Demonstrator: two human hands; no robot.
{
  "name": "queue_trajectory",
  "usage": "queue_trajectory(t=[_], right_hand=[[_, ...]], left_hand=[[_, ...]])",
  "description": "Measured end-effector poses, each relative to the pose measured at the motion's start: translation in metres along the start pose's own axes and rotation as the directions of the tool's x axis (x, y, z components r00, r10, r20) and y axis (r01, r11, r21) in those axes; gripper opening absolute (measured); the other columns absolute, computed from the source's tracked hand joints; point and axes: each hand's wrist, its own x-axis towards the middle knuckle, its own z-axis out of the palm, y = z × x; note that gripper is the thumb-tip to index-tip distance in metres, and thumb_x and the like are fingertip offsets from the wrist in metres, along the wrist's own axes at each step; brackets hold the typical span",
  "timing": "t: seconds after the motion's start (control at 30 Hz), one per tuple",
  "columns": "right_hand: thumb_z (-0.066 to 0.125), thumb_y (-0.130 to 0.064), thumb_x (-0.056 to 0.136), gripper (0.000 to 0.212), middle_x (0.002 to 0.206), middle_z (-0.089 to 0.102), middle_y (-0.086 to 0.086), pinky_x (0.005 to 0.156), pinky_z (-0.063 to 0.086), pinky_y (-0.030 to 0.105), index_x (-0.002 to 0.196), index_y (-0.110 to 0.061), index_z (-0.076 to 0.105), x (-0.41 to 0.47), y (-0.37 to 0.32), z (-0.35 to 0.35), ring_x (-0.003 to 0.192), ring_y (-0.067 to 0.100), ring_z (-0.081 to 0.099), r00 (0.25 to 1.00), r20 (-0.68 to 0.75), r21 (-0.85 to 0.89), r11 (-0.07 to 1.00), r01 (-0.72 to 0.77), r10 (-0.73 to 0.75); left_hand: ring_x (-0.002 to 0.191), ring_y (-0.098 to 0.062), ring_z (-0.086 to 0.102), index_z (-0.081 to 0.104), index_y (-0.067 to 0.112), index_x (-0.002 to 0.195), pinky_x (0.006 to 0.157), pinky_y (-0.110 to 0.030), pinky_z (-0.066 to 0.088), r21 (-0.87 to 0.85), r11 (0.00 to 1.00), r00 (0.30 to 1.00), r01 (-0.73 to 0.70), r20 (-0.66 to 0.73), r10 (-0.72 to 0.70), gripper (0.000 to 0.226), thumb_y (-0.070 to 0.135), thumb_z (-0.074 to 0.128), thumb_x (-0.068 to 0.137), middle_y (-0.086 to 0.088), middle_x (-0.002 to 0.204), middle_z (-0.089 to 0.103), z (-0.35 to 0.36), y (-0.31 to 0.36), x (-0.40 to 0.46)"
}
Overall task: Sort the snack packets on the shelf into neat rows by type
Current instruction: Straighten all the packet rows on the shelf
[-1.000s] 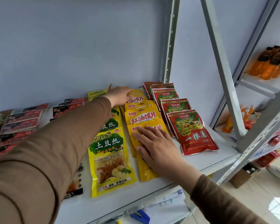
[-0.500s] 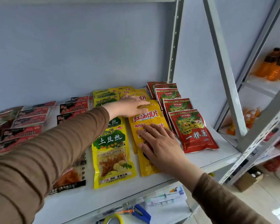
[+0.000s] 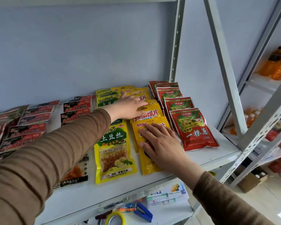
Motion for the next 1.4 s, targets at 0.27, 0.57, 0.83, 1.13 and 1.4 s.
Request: queue_trajectory(t=[0.27,0.57,0.83,1.13,1.4], right_hand=[[0.019,-0.066,0.100,0.058,0.161,0.029,-0.012,0.122,0.016,0.044,0.150,-0.042,0.035,0.000,0.003,-0.014,0.151,0.013,0.018,0.999,-0.050,0.025,1.000,-0.017,0.018],[0.033,-0.041,0.104,0.044,0.156,0.040,-0.008,0.114,0.029,0.045,0.147,-0.037,0.042,-0.015,0.100,-0.050,0.145,0.019,0.029,0.958,-0.182,-0.035,0.972,-0.232,0.222],[0.022,-0.052,0.105,0.050,0.165,0.020,-0.011,0.124,0.006,0.046,0.154,-0.041,0.023,-0.013,0.133,-0.043,0.153,0.014,0.006,0.989,-0.004,0.005,0.989,-0.145,0.145],[0.023,-0.052,0.105,0.050,0.164,0.022,-0.013,0.124,0.008,0.045,0.154,-0.041,0.025,-0.011,0.145,-0.041,0.153,0.014,0.010,0.998,0.026,0.029,0.998,-0.051,0.051],[0.033,-0.056,0.100,0.057,0.167,0.006,-0.006,0.123,0.009,0.051,0.154,-0.037,0.024,-0.010,0.155,-0.035,0.152,0.016,-0.012,0.999,0.017,0.151,0.987,-0.052,0.050]], left_hand=[[0.154,-0.027,0.020,0.033,0.039,0.155,0.123,-0.057,0.005,-0.033,0.999,0.998,0.027,-0.059,-0.029,0.067,0.072,0.023,0.098,-0.001,0.165,0.030,-0.008,0.005,-0.002],[0.120,-0.023,0.055,0.050,0.018,0.143,0.093,-0.031,0.042,-0.511,0.859,0.939,0.037,-0.276,-0.204,0.049,0.041,0.057,0.100,-0.007,0.140,0.055,-0.032,0.040,0.058],[0.121,-0.033,0.057,0.063,0.004,0.127,0.102,-0.038,0.045,-0.553,0.806,0.872,0.211,-0.267,-0.411,0.033,0.023,0.055,0.102,-0.018,0.131,0.062,-0.048,0.062,0.115],[0.101,-0.030,0.065,0.070,0.008,0.088,0.079,-0.029,0.044,-0.586,0.770,0.855,0.254,-0.236,-0.462,0.014,0.014,0.061,0.098,-0.013,0.109,0.073,-0.042,0.070,0.123],[0.101,-0.027,0.065,0.074,0.003,0.096,0.080,-0.029,0.045,-0.609,0.754,0.860,0.245,-0.222,-0.459,0.015,0.014,0.063,0.097,-0.005,0.101,0.070,-0.041,0.065,0.116]])
